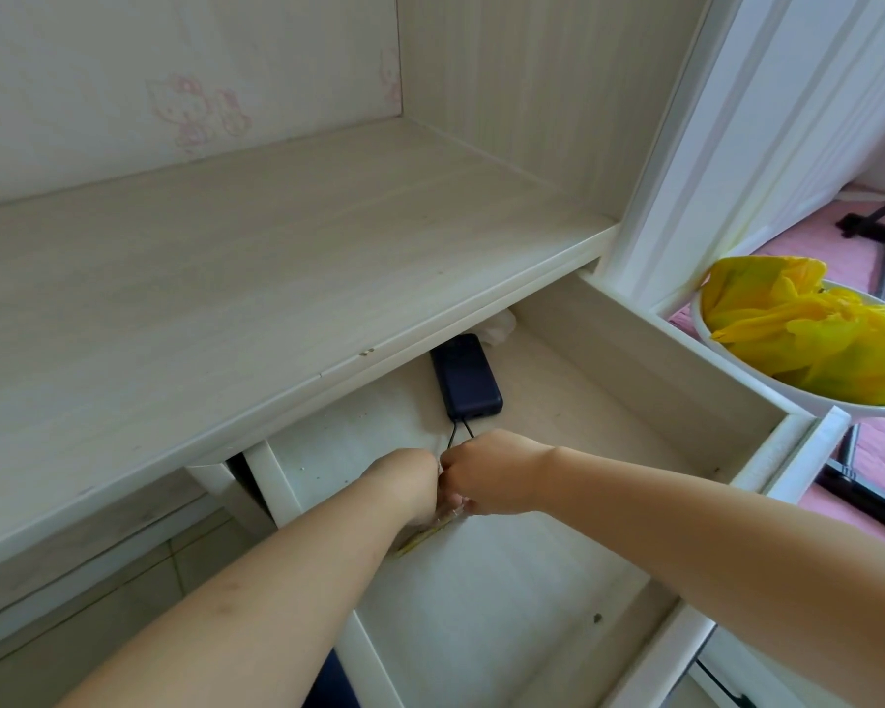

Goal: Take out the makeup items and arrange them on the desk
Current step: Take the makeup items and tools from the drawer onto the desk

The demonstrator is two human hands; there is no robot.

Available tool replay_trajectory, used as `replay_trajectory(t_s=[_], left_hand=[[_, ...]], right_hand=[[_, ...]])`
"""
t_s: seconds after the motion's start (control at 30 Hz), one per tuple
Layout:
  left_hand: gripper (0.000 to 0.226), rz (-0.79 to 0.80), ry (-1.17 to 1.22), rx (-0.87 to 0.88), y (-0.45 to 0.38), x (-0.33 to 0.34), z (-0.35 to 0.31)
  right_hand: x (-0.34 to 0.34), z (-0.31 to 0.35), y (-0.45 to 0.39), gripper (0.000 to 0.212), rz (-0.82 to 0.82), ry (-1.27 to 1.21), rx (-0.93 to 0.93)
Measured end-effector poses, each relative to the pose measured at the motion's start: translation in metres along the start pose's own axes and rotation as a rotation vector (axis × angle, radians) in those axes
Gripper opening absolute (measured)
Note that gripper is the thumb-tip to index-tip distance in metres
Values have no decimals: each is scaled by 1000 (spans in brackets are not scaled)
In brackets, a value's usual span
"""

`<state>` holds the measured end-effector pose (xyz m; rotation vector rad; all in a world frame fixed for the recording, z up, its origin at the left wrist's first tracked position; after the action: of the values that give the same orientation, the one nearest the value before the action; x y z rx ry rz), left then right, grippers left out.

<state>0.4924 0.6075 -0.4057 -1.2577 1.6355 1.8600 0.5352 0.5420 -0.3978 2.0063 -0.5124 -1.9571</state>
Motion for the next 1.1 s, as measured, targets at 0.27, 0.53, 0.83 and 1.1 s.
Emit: replay_trajectory(t_s=[0.27, 0.53, 0.83, 1.1], left_hand=[[20, -11, -101, 10, -3, 7, -3], [28, -48, -172, 20, 3, 7, -10], [10, -68, 212, 65, 34, -21, -5], [5, -227, 855, 261, 107, -85, 21]], right_hand=[[2, -1, 6, 27, 46, 159, 13], [11, -29, 32, 37, 106, 176, 138], [-17, -58, 77, 11, -87, -303, 414], [-73, -48, 93, 14, -460, -775, 530]])
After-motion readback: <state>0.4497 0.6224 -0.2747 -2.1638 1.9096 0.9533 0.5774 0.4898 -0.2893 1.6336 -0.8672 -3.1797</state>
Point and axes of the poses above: each hand's wrist, its own y-axis away from the middle knuckle, its own x-axis out of the palm, z = x × y, the point moved 5 cm from there along -y, towards the middle knuckle
